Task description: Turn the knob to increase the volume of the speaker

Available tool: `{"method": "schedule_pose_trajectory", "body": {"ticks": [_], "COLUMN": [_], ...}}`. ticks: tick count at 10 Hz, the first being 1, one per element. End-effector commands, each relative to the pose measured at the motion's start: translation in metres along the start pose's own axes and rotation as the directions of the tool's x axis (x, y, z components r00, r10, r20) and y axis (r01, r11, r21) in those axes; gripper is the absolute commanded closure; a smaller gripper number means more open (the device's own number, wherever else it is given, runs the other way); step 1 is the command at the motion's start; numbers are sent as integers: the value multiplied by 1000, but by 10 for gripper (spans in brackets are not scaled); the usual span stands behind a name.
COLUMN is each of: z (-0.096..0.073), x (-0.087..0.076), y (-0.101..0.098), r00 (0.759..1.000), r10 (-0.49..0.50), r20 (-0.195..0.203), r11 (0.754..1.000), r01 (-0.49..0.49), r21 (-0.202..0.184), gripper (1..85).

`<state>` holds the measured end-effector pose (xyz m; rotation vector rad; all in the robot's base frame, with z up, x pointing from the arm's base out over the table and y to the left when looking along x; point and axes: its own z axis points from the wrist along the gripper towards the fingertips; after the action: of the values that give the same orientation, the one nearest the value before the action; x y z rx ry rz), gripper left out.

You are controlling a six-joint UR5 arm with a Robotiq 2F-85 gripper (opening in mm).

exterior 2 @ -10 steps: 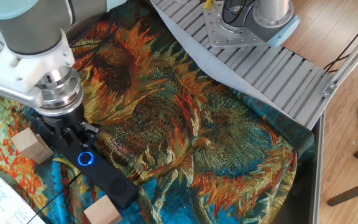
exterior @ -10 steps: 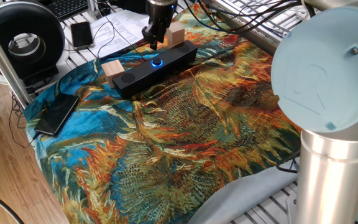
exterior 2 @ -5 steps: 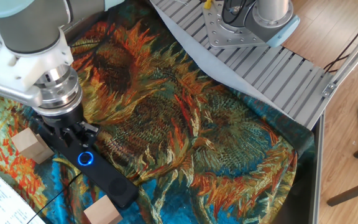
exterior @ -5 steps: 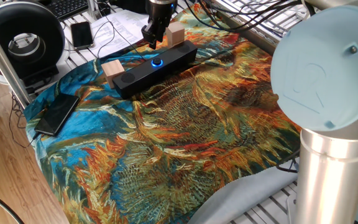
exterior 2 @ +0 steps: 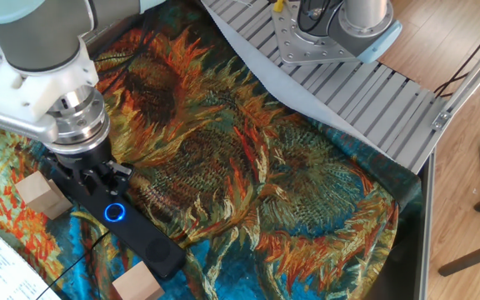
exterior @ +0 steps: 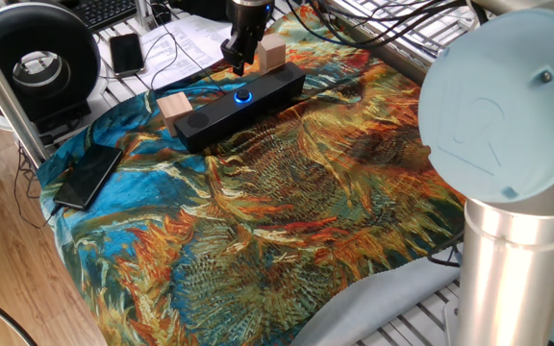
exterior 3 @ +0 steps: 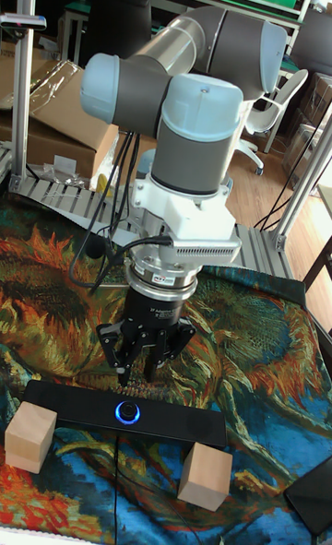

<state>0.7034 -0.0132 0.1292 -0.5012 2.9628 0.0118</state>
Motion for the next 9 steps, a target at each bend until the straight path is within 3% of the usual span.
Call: {"method": "schedule_pose_trajectory", "body": {"ticks": [1,2,5,6,8,9], "z": [-1,-1,1,5,7,10], "x": [-1,1,11,18,38,39], "y": [-1,0,-8,-5,15,17], "r00": [997,994,998,997,984,981], "r10": [83,109,51,38,102,107], "r20": [6,-3,-42,-68,-149,-162], "r11": [997,994,998,999,992,992], "r01": [-83,-109,-50,-37,-111,-117], "r21": [-2,-5,25,14,-56,-53], "gripper": [473,473,480,480,480,480]}}
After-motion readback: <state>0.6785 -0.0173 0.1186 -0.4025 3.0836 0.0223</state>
